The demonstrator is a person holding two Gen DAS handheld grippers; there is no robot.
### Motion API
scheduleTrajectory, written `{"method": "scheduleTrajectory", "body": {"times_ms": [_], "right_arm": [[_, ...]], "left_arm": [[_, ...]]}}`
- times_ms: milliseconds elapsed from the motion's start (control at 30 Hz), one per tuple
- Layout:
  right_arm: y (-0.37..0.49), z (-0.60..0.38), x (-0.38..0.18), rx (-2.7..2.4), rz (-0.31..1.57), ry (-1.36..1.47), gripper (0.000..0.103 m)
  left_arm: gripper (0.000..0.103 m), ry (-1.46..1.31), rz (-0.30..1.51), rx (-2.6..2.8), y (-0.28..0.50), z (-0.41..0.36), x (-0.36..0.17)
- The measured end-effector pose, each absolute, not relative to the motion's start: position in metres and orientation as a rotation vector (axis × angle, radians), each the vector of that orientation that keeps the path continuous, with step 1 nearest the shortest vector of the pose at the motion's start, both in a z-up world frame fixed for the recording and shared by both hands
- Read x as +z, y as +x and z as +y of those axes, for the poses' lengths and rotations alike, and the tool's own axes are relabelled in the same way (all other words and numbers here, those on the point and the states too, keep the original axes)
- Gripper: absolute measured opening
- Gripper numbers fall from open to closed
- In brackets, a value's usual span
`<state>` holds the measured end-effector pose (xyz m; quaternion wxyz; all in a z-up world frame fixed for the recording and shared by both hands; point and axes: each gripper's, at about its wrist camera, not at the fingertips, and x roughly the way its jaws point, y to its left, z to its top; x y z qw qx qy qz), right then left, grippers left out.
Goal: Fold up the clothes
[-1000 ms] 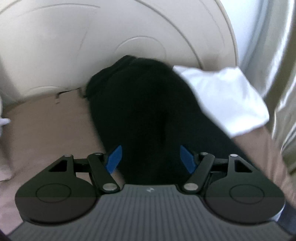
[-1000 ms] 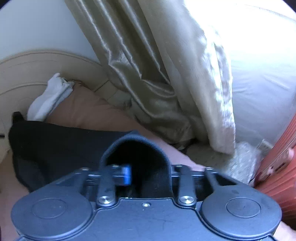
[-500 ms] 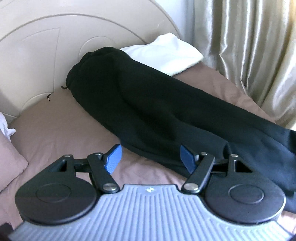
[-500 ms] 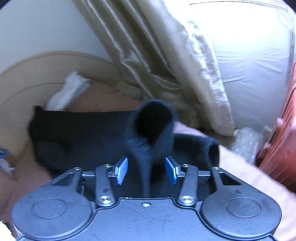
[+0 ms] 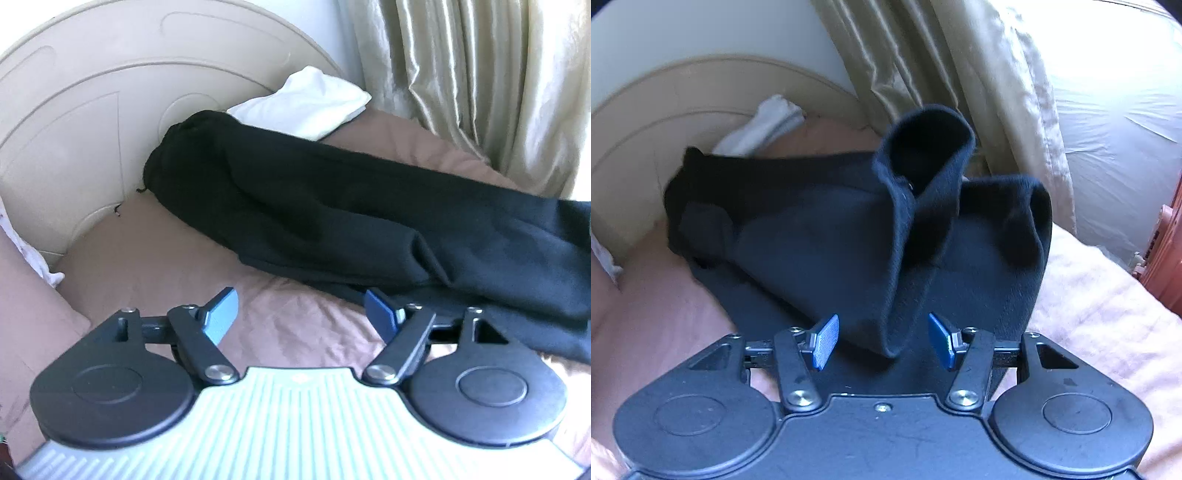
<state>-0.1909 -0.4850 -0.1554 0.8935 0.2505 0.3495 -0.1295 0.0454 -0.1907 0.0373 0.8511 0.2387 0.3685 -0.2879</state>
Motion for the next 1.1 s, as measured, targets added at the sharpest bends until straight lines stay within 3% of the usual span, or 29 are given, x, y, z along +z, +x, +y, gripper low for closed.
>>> {"method": "scheduleTrajectory", "body": {"times_ms": [233,300,367,500,567,667,733,833,900,1000,1100], "right_arm": [[-0.187,-0.479,-0.168,-0.21,0.666,0.617,0.056],[-0.172,-0.473,-0.168,-0.246,0.717,0.517,0.003],[-0.166,-0.469,-0.153,-0.261,0.723,0.462,0.004],[-0.215,-0.452,-0.06,-0.168,0.527,0.429,0.003],[-0.236,-0.441,-0.039,-0.186,0.54,0.377,0.003],[-0.24,-0.433,-0.075,-0.227,0.724,0.336,0.003],[-0.233,-0.435,-0.13,-0.254,0.89,0.392,0.004],[-0.239,-0.436,-0.16,-0.262,0.91,0.452,0.004],[-0.248,-0.44,-0.15,-0.257,0.859,0.5,0.023],[-0.263,-0.453,-0.123,-0.218,0.767,0.54,0.027],[-0.27,-0.473,-0.102,-0.215,0.665,0.56,0.048]], "left_arm": [[0.08,0.372,0.596,-0.716,0.007,-0.222,-0.011],[0.08,0.342,0.649,-0.691,0.011,-0.236,-0.03],[0.079,0.311,0.702,-0.64,0.019,-0.246,-0.046],[0.08,0.278,0.772,-0.525,0.032,-0.233,-0.061],[0.08,0.231,0.861,-0.51,0.043,-0.223,-0.072],[0.08,0.152,0.995,-0.479,0.059,-0.213,-0.097],[0.08,0.14,1.047,-0.458,0.062,-0.213,-0.114],[0.08,0.142,1.08,-0.452,0.056,-0.215,-0.128],[0.08,0.143,1.076,-0.472,0.051,-0.219,-0.127],[0.08,0.148,1.056,-0.5,0.041,-0.228,-0.122],[0.08,0.158,1.02,-0.527,0.03,-0.24,-0.112]]}}
